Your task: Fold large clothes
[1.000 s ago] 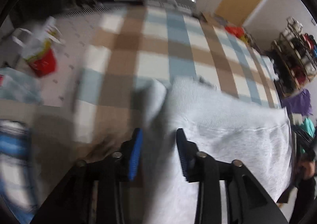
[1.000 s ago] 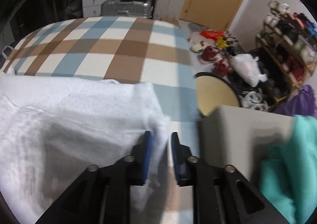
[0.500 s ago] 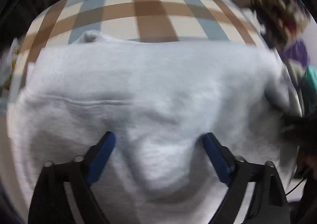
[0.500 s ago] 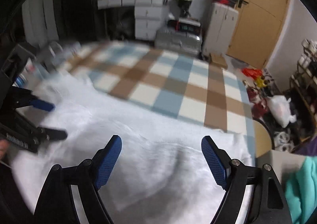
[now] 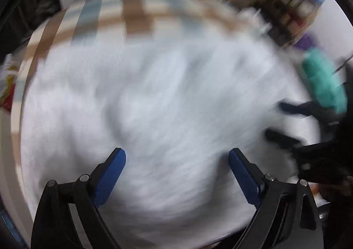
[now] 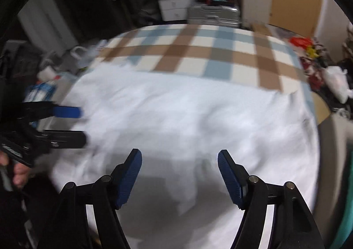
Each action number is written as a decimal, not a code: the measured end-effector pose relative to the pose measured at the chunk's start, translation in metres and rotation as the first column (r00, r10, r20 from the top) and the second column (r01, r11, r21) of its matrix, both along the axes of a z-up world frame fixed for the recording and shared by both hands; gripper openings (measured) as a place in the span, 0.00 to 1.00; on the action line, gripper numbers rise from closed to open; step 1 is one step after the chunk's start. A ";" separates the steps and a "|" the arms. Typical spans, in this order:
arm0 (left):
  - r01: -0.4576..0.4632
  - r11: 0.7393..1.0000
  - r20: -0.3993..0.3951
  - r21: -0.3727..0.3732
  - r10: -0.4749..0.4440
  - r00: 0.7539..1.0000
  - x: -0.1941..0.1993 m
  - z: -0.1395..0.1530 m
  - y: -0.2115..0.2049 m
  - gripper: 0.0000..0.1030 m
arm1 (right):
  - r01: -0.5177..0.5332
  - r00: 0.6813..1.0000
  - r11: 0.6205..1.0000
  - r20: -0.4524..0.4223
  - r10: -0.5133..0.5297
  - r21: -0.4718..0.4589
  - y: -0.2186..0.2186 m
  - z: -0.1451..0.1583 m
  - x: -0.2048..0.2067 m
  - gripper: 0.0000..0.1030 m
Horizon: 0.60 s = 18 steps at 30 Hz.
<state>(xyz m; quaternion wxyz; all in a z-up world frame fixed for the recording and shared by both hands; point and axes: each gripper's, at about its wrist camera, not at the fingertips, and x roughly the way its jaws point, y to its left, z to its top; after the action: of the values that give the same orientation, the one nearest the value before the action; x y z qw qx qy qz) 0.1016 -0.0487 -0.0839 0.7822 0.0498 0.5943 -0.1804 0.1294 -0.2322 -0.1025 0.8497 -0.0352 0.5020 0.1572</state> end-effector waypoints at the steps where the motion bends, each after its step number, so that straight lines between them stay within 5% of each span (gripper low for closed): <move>1: -0.008 1.000 -0.007 -0.017 0.007 1.000 -0.001 -0.013 0.005 0.94 | 0.016 1.000 0.998 -0.019 -0.017 -0.062 0.003 -0.016 -0.005 0.70; 2: -0.017 1.000 0.024 -0.024 0.018 1.000 0.000 -0.022 0.009 0.99 | 0.034 0.999 0.993 -0.035 -0.038 -0.110 0.005 -0.036 -0.007 0.70; 5: -0.019 1.000 0.061 -0.010 0.020 0.998 0.002 -0.017 0.010 0.99 | 0.087 0.996 0.994 0.020 -0.085 -0.065 -0.001 -0.053 -0.016 0.72; 8: -0.055 0.998 0.033 0.000 0.055 0.998 -0.007 0.005 0.025 0.98 | 0.150 0.988 0.987 -0.013 -0.151 -0.059 -0.003 -0.040 -0.018 0.71; 12: -0.063 0.994 0.110 -0.092 0.073 0.991 -0.045 0.039 0.061 0.98 | 0.127 0.991 0.987 0.036 -0.131 0.098 0.003 0.001 -0.042 0.70; 15: -0.096 0.995 0.075 0.032 0.094 0.993 -0.054 0.007 0.071 0.99 | 0.076 0.993 0.991 0.083 -0.085 0.106 0.025 0.007 -0.058 0.75; 17: -0.130 0.990 0.055 0.055 0.127 0.990 -0.045 -0.024 0.078 0.99 | 0.082 0.996 0.996 0.019 -0.083 0.034 0.043 -0.022 -0.055 0.75; 18: -0.135 0.990 0.114 0.042 0.130 0.985 -0.046 -0.025 0.081 0.99 | 0.097 0.995 0.995 -0.015 -0.097 0.015 0.048 -0.041 -0.053 0.76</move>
<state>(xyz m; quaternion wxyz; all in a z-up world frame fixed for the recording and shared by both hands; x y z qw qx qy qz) 0.0559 0.0323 -0.1092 0.8228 0.0395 0.5562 -0.1101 0.0764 -0.1844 -0.1432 0.8531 -0.0029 0.5078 0.1199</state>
